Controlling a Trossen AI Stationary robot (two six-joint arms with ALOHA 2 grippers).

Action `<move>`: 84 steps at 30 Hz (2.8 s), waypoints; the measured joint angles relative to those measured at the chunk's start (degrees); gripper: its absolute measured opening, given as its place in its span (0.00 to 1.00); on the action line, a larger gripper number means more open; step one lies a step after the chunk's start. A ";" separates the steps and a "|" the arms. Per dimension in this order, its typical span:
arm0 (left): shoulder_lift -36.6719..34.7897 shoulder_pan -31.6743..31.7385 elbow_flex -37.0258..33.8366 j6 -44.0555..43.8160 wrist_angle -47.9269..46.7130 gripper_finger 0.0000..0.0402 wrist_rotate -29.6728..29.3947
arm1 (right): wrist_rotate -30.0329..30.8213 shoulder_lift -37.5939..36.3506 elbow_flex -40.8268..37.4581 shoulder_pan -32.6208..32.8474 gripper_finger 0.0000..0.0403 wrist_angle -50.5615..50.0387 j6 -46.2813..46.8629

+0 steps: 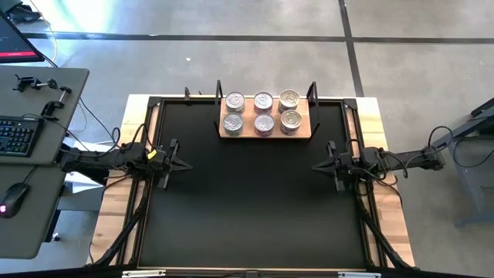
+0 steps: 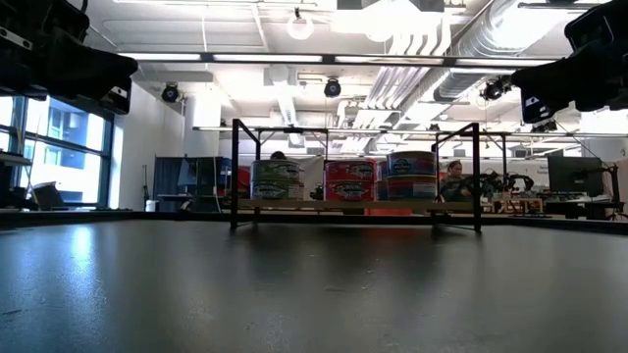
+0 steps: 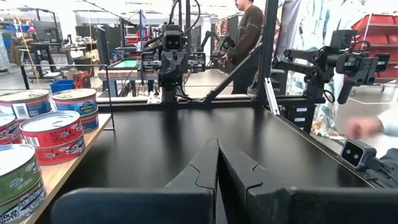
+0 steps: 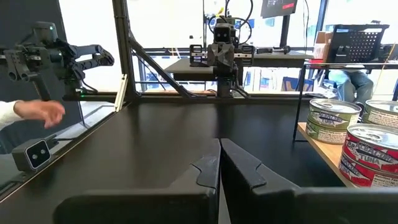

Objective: Stack canned seafood by type on shelf
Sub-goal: Return to Home Position

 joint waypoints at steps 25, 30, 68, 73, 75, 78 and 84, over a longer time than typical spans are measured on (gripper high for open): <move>0.54 0.21 0.02 2.13 0.55 0.00 -11.67 | 0.00 -0.01 -0.04 0.00 0.01 0.02 0.00; 2.73 0.39 0.03 1.92 0.23 0.00 -10.50 | 0.00 0.00 -0.04 0.00 0.01 0.04 0.00; 2.26 0.37 0.02 -0.04 -0.31 0.00 -5.84 | -0.07 -1.89 -0.07 0.40 0.01 0.30 0.00; -0.67 0.37 0.00 -0.03 -0.19 0.00 -5.84 | -0.11 -1.84 -0.07 -0.49 0.01 0.07 0.00; -0.53 0.37 0.00 -0.04 0.43 0.00 -5.86 | -0.11 -1.86 -0.07 -1.50 0.01 0.07 0.00; -0.52 0.37 0.00 -0.04 -0.11 0.00 -5.92 | -0.13 -1.86 -0.07 -3.75 0.01 0.07 0.01; -0.52 0.37 0.00 -0.04 0.06 0.00 -5.97 | -0.13 -1.86 -0.07 -8.95 0.01 0.07 0.02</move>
